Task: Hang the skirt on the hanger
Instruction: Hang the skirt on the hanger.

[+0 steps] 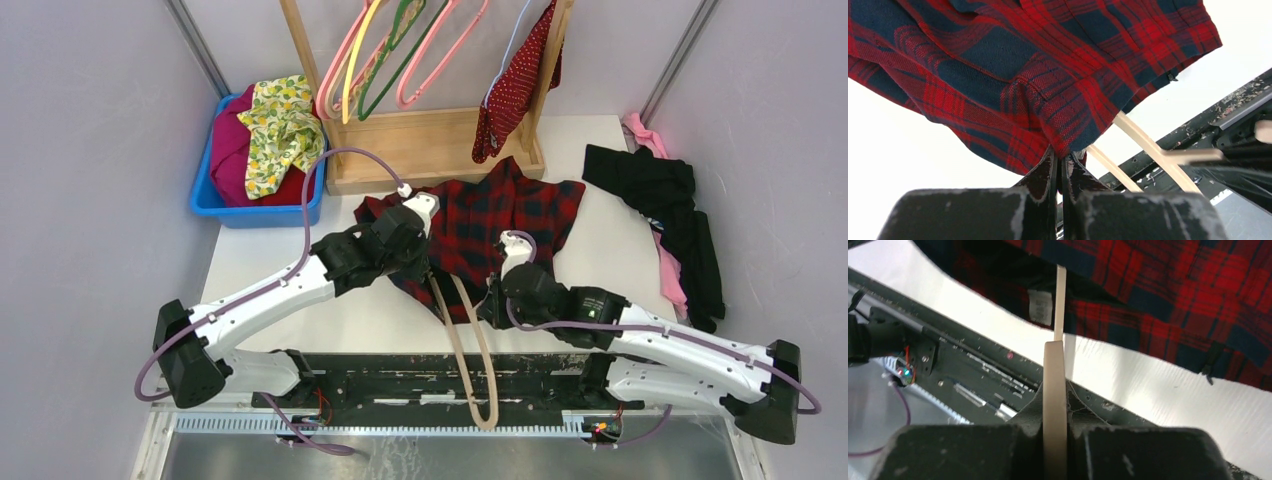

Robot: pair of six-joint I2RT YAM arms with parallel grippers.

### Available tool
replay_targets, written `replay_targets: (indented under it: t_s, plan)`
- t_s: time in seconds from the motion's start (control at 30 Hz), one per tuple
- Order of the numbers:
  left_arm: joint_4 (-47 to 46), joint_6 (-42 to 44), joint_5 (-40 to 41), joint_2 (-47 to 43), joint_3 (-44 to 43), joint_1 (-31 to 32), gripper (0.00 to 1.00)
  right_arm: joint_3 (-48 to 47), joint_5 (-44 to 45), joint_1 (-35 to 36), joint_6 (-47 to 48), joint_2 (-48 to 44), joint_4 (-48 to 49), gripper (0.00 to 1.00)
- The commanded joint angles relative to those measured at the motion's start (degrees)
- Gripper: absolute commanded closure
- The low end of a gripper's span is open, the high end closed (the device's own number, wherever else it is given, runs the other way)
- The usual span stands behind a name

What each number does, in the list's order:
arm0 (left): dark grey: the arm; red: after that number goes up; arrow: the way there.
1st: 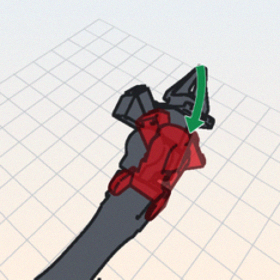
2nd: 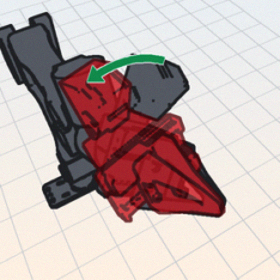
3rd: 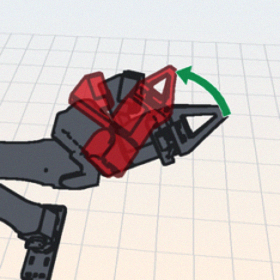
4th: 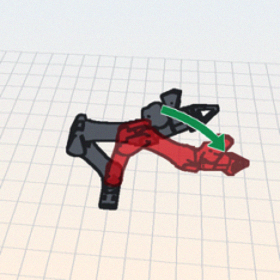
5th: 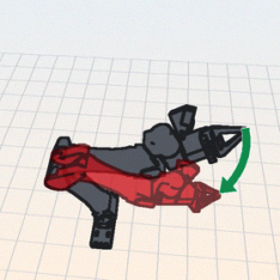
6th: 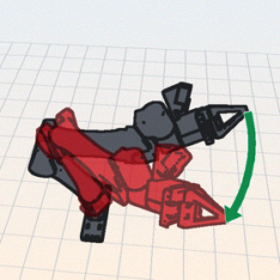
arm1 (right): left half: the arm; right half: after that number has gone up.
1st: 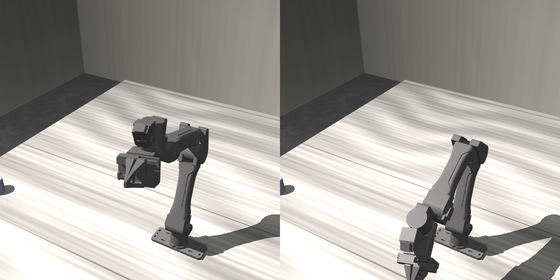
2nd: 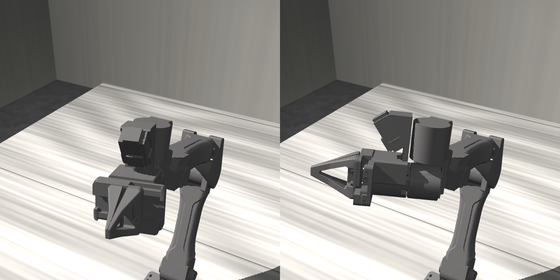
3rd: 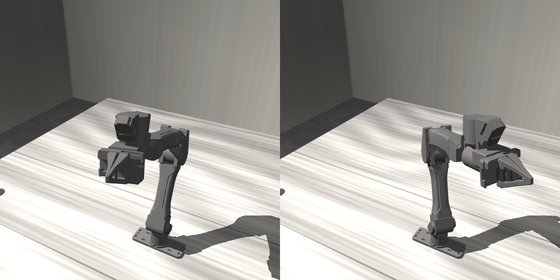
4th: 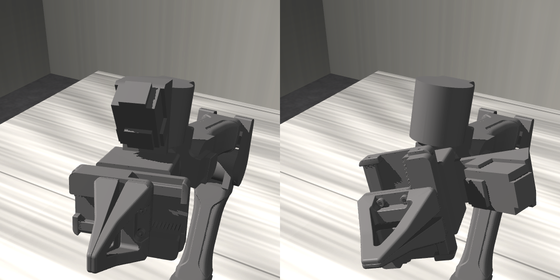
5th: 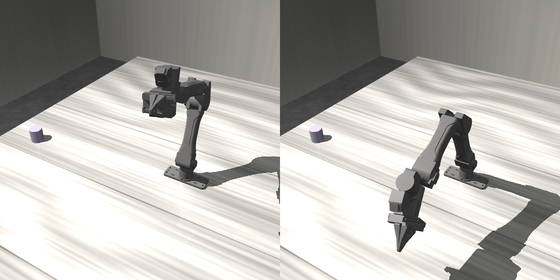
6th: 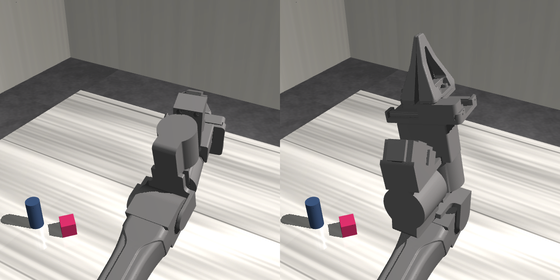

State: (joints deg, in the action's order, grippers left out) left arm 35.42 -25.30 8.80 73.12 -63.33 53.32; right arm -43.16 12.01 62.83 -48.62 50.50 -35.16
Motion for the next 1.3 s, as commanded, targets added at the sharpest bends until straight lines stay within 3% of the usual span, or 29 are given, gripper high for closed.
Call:
replay_targets:
  t_s: [0.0,0.33,0.87,1.27]
  plan:
    - [-2.1,2.18,-3.52,-4.11,0.07,-0.15,0.97,-0.49,9.1,0.21,3.22,1.6,5.95,0.99]
    - [-2.28,1.03,-11.44,-8.53,1.18,-0.14,0.97,-1.05,17.46,-0.11,7.81,9.73,15.37,0.99]
    - [-2.6,-0.98,-16.09,-10.88,4.0,0.35,0.97,-10.92,11.59,-9.77,17.41,10.58,12.33,0.99]
    - [-9.62,-4.68,-28.54,-10.21,2.97,3.31,0.96,-9.03,11.3,-11.33,22.85,9.6,26.12,0.99]
